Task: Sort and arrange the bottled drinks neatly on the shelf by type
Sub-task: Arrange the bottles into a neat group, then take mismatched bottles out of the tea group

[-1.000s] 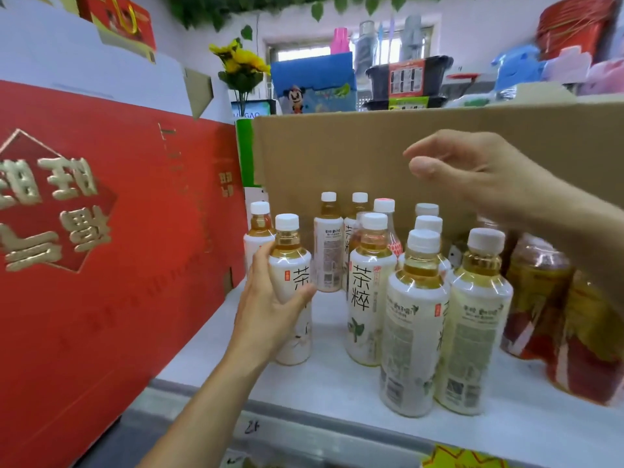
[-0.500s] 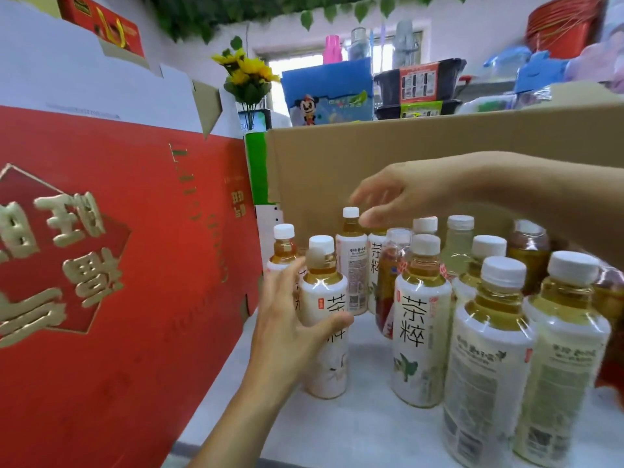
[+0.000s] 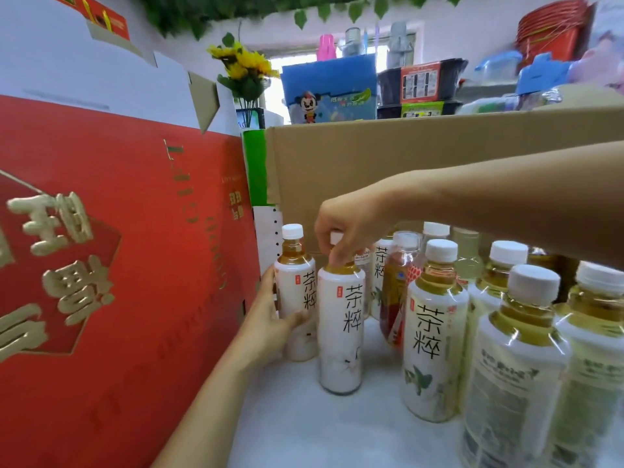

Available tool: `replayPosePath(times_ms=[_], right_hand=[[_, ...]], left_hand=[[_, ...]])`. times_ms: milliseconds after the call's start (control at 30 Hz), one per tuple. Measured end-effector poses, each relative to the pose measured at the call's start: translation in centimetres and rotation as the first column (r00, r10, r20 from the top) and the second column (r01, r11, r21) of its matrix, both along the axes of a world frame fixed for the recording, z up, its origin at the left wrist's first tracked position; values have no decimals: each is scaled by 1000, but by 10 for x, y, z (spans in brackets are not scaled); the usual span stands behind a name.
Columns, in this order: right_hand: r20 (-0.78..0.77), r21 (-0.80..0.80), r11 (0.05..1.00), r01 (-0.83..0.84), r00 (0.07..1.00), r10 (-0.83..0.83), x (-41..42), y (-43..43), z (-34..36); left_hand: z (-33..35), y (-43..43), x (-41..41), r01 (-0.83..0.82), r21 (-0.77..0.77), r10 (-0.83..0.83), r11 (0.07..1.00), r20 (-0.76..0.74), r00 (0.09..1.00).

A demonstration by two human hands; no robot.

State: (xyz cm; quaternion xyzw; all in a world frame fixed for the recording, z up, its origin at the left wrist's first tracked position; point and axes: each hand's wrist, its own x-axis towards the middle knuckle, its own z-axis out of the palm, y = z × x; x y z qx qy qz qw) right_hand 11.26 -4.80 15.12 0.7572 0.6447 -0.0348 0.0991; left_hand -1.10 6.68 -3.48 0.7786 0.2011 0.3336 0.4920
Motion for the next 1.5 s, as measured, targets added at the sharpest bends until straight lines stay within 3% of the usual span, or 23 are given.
replayPosePath(times_ms=[300,367,433,500,567,667,767,833,900,1000,1100,1167,1267,1500], right_hand=[[79,10,986,164,983,-164,34,9,-4],[100,11,989,150,984,-151,33,1,1],[59,81,987,140,988,-145,28,-20,16],[-65,219,964,153,988,-142,20,-57,33],[-175,385,911,150,981,-87,10,-103,42],[-266,638,751,174,964,2,1,-175,27],[-354,778,578,246,932,79,10,-224,-6],[-393,791,532,304,918,60,18,-241,-28],[-379,785,539,306,925,28,20,-249,-45],[-201,786,592,180,979,-30,14,-246,-59],[75,690,724,24,992,-104,5,-232,-59],[191,583,812,8,971,-146,-2,-223,-52],[130,462,881,98,976,-176,-14,-208,-38],[105,404,914,-39,994,-4,-18,-120,-33]], left_hand=[[4,4,39,-15,-17,14,1000,-54,998],[6,-3,41,-86,25,88,996,-56,995],[12,-21,37,-290,167,287,943,41,957],[21,-52,28,-352,201,295,914,266,918],[29,-90,22,-145,184,72,972,353,933],[31,-132,30,192,145,-221,971,224,949],[35,-148,49,262,168,-290,950,172,942],[41,-153,58,249,208,-287,946,175,942],[45,-155,65,216,243,-261,946,171,950],[46,-155,69,169,263,-230,950,220,948],[45,-150,57,128,263,-201,956,273,941],[44,-139,43,62,258,-142,964,303,942],[42,-112,21,-54,277,-33,959,298,954],[44,-45,-4,-222,299,132,928,293,947]])
